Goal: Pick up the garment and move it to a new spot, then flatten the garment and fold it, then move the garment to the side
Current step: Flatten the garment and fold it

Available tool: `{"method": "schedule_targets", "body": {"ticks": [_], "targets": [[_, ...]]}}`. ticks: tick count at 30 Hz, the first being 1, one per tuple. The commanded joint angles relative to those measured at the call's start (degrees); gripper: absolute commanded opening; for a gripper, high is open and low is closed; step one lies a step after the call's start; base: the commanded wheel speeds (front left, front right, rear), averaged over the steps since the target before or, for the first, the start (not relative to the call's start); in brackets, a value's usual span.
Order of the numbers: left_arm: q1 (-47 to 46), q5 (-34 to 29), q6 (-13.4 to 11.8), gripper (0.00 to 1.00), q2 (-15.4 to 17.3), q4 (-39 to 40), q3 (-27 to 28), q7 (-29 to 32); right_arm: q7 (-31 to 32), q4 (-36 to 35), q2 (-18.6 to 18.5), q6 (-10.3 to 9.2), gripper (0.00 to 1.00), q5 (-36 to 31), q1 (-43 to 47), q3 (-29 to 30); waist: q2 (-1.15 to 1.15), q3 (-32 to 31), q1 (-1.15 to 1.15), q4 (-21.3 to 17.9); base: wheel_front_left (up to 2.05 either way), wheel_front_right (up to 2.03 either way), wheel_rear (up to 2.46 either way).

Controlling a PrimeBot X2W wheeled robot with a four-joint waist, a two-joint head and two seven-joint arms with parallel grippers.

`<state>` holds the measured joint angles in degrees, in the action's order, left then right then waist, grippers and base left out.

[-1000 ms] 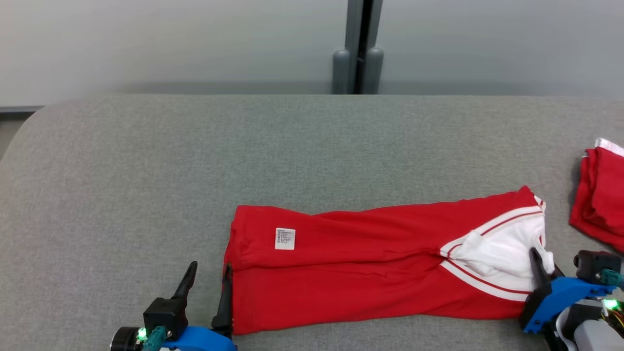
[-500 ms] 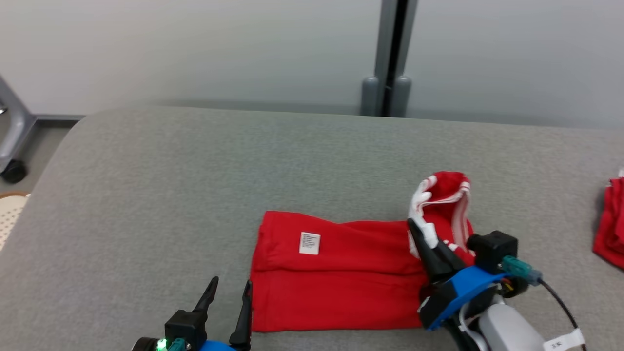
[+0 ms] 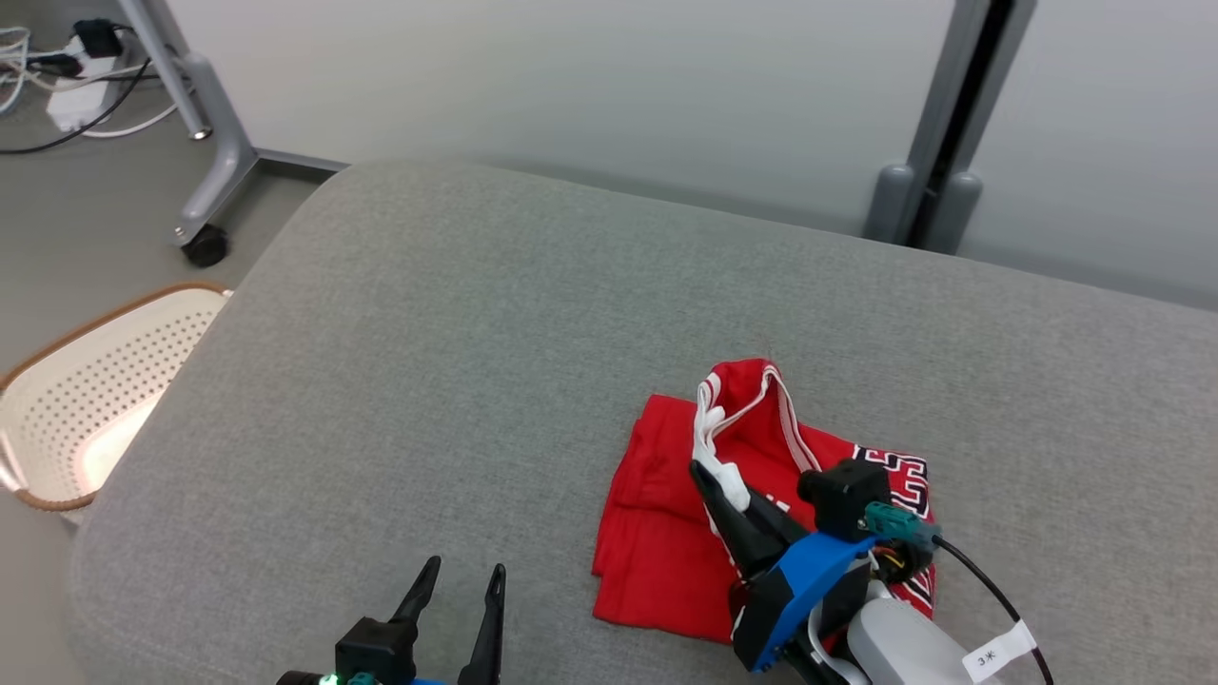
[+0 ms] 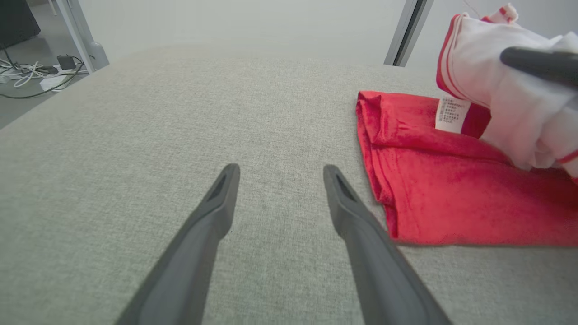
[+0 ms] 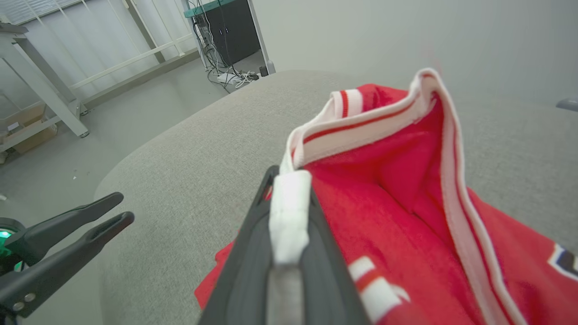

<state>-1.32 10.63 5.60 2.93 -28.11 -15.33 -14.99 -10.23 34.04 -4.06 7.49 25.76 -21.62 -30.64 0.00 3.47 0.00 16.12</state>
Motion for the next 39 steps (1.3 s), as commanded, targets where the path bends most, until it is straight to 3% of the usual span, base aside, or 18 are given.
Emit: {"method": "schedule_targets", "body": {"ticks": [1,2,9,14,20,28,39], "targets": [[0.11,0.37,-0.13,1.0,-0.01,-0.07,0.41,-0.26,-0.84,0.38,0.46,0.0,0.74,0.2,-1.22,-0.34,0.0,0.52,0.0,0.83,0.0,0.0,0.0],[0.1,0.33,-0.16,1.0,-0.02,-0.02,0.53,-0.26,-1.42,0.48,0.74,0.0,1.0,0.87,-1.65,-0.79,0.0,0.5,0.0,0.93,0.0,0.0,0.0],[-0.05,0.66,-0.74,1.0,-0.02,0.56,1.77,-0.26,-4.25,0.96,0.97,0.0,1.0,1.39,-2.64,-0.88,0.0,-0.57,0.0,-1.57,0.0,0.0,0.0],[-0.9,0.4,-1.06,1.0,0.0,1.44,3.08,-0.26,-4.92,2.35,0.27,0.0,1.0,-4.0,-0.57,6.95,0.0,-1.29,0.0,-5.31,0.0,0.0,0.0],[-1.23,-0.56,-1.44,1.0,0.0,2.49,5.13,-0.26,-4.96,-0.99,0.43,0.0,1.0,-13.09,4.75,19.22,0.0,-2.11,0.0,-9.32,0.0,0.0,0.0],[1.51,-1.72,-1.52,1.0,-0.03,4.61,7.33,-0.26,-4.97,-3.78,1.07,0.0,1.0,-20.68,12.73,28.43,0.0,-3.75,0.0,-13.2,0.0,0.0,0.0],[4.82,-1.21,-1.94,1.0,0.0,6.59,7.0,-0.26,-4.97,-4.45,1.13,0.0,1.0,-18.34,19.54,28.79,0.0,-4.43,0.0,-15.43,0.0,0.0,0.0]]}}
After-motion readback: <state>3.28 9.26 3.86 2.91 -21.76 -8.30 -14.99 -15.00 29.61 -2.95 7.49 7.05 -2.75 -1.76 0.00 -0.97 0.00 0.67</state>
